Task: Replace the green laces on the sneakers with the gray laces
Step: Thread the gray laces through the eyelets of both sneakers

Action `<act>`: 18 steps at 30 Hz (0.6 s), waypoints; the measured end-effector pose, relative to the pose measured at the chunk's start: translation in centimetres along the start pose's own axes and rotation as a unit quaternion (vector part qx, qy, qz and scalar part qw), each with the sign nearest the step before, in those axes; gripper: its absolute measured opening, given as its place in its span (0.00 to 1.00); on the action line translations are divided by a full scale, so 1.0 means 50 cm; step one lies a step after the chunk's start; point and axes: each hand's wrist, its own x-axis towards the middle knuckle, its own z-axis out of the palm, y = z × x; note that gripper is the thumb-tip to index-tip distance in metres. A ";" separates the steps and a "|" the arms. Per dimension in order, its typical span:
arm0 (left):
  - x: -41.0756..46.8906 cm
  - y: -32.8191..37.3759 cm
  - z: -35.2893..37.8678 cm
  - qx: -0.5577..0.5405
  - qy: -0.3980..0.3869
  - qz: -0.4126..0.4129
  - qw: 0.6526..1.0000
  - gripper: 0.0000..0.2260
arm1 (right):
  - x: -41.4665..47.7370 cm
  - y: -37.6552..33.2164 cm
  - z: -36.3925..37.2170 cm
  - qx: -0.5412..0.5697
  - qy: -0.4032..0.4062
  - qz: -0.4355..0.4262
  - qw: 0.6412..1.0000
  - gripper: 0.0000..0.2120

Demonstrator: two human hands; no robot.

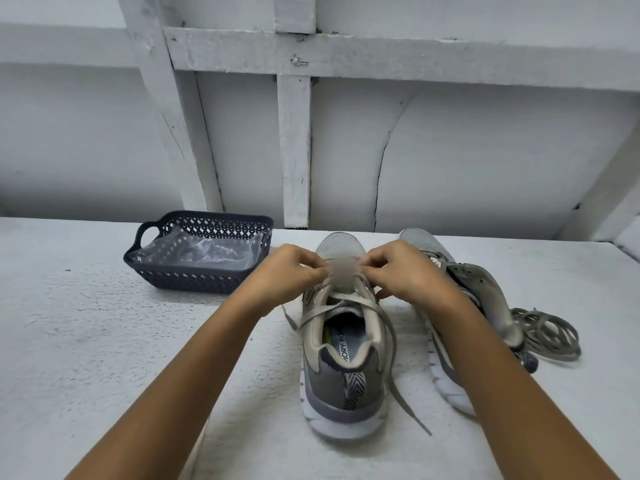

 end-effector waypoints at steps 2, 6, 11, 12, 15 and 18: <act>0.002 0.008 0.006 -0.011 0.001 -0.012 1.000 0.04 | -0.001 -0.007 0.000 0.001 -0.009 0.000 1.000 0.10; 0.001 0.020 0.024 -0.021 0.011 -0.037 0.999 0.10 | -0.002 -0.013 0.010 0.013 -0.003 0.020 1.000 0.09; -0.017 0.003 0.056 -0.128 0.108 -0.062 0.984 0.15 | -0.017 0.000 0.035 0.022 0.095 0.052 0.994 0.12; -0.019 -0.004 0.060 -0.185 0.122 -0.078 0.972 0.16 | -0.018 0.006 0.040 0.044 0.116 0.060 0.990 0.11; -0.021 -0.015 0.068 -0.341 0.139 -0.122 0.922 0.13 | -0.024 0.019 0.053 0.078 0.160 0.068 0.982 0.05; -0.020 -0.021 0.068 -0.343 0.134 -0.119 0.922 0.11 | -0.026 0.024 0.061 0.112 0.188 0.060 0.974 0.03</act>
